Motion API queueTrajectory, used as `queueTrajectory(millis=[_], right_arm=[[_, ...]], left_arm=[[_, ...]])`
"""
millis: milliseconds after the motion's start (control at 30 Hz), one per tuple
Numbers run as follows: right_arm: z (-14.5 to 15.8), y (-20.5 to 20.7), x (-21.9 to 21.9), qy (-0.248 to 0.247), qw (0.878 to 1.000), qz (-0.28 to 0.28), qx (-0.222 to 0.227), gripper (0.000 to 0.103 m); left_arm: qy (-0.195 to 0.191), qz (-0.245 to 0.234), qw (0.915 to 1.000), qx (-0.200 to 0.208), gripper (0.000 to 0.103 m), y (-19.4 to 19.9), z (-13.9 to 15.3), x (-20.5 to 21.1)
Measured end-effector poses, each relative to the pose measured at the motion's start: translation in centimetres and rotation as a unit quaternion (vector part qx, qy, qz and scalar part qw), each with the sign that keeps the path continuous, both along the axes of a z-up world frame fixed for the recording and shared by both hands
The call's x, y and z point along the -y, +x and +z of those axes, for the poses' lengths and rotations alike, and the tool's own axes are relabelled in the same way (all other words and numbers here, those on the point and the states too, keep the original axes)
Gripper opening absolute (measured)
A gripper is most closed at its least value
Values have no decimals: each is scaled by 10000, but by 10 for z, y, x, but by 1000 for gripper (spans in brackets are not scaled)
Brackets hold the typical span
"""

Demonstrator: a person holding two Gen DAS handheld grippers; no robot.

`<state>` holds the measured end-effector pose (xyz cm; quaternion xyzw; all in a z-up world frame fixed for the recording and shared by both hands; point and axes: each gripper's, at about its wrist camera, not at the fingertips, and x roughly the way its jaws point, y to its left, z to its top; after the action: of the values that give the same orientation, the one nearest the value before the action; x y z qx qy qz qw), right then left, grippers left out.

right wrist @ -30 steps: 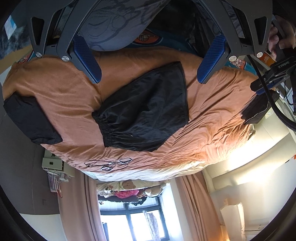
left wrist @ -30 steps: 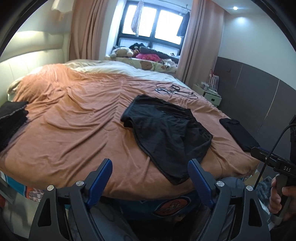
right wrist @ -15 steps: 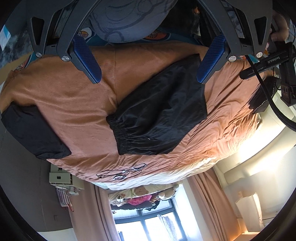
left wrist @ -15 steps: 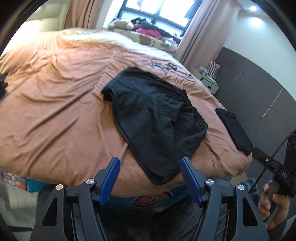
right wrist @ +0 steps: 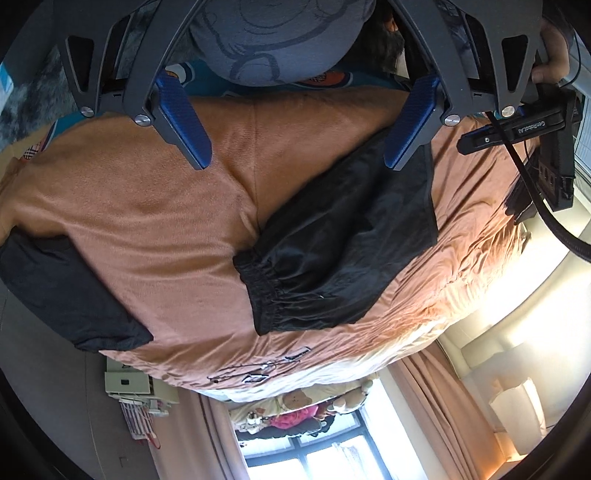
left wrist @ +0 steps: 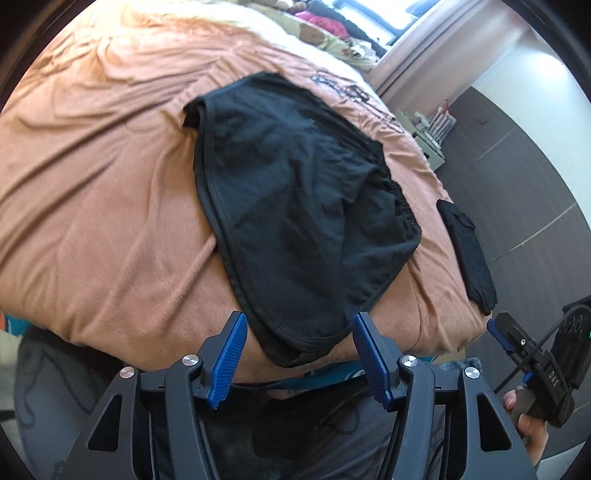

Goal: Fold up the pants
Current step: 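Close left tool on the shorts' leg hem while right tool grips the waistband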

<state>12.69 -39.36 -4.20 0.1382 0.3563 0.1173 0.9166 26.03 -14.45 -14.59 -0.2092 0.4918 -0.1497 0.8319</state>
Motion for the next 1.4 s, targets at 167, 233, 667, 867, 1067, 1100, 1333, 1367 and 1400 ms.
queueTrajectory(millis=[167,233,667,867,1067,1100,1333,1367,1400], right_arm=[[-3,6,3,50,10000,38,-72,94],[-4,7,4,78,9999,48,-106,94],[-6,16,3,105,9996,31,-243,94],[-7,28,6,338,9988,-19,-365,90],[-9,50,-1,598,9968,-71,-528,84],[-9,53,-3,641,9964,-77,-548,84],[-13,78,-6,888,9933,-226,-711,73],[-14,82,-7,918,9927,-250,-736,71],[-15,88,-7,936,9921,-292,-779,69]], left_arm=[[-194,44,9994,-277,62,7,-16,-1],[-281,52,9989,-379,62,9,-22,-2],[-1025,330,9912,-767,61,29,-53,-8],[-1455,575,9837,-886,52,24,-59,-17],[-1366,711,9826,-1033,10,20,-64,-20],[-1380,719,9823,-1042,9,21,-65,-20],[-1315,628,9871,-662,5,18,-41,-23],[-1332,607,9875,-585,5,19,-36,-24],[-1347,588,9879,-502,5,19,-30,-25]])
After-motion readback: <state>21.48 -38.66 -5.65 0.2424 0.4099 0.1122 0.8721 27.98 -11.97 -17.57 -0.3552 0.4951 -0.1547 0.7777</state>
